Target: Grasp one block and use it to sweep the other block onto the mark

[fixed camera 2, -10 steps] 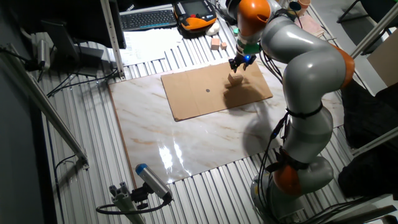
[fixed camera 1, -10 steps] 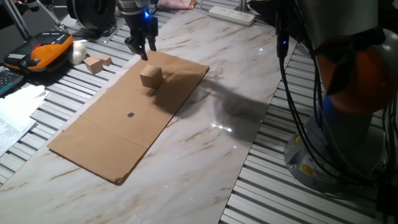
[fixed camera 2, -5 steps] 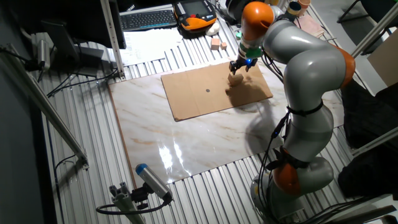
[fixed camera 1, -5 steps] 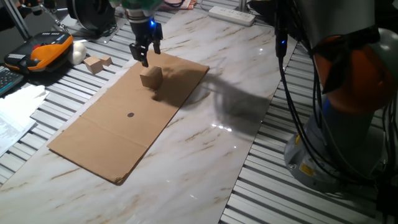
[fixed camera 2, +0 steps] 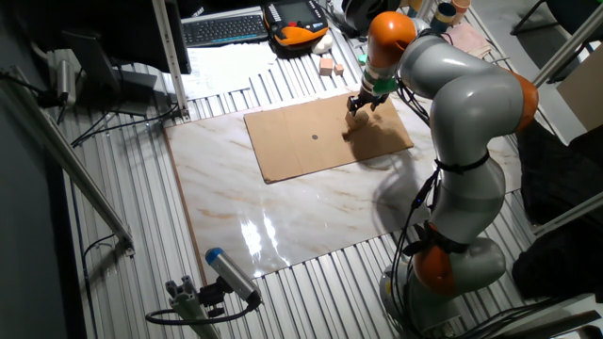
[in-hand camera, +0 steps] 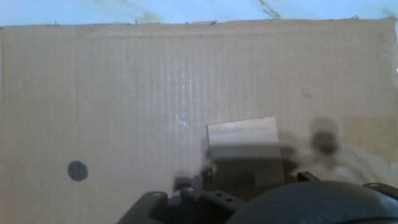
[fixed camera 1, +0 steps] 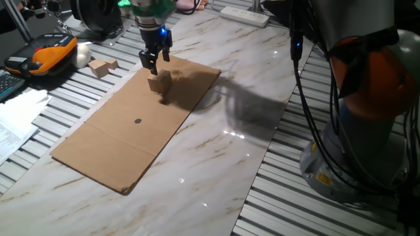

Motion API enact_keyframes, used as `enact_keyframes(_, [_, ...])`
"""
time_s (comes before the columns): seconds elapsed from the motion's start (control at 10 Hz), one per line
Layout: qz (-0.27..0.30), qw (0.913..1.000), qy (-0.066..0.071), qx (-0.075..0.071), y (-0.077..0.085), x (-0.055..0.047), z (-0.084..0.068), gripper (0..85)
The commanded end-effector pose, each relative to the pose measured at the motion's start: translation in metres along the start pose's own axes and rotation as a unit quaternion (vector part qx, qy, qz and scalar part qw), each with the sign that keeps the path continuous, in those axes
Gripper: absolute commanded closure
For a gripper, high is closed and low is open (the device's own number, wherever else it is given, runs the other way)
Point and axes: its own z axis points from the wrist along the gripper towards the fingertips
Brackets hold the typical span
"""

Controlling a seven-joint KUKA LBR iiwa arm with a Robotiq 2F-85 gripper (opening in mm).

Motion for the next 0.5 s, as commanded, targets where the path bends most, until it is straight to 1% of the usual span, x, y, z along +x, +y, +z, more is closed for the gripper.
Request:
enact_keyframes(0.0, [-0.007,1.0,0.003,0.002,-0.0002,-0.0005,0.0008,17.0])
enact_keyframes(0.1, [-0.017,0.9998,0.01,0.008,0.0002,-0.0013,0.0011,17.0])
enact_keyframes(0.2, [-0.018,0.9997,0.012,0.007,0.0012,-0.0019,0.0015,17.0])
enact_keyframes(0.3, [-0.018,0.9998,0.009,0.007,0.0005,-0.0025,0.004,17.0])
enact_keyframes(0.4, [-0.019,0.9998,0.008,0.002,-0.0008,-0.0037,0.0059,17.0])
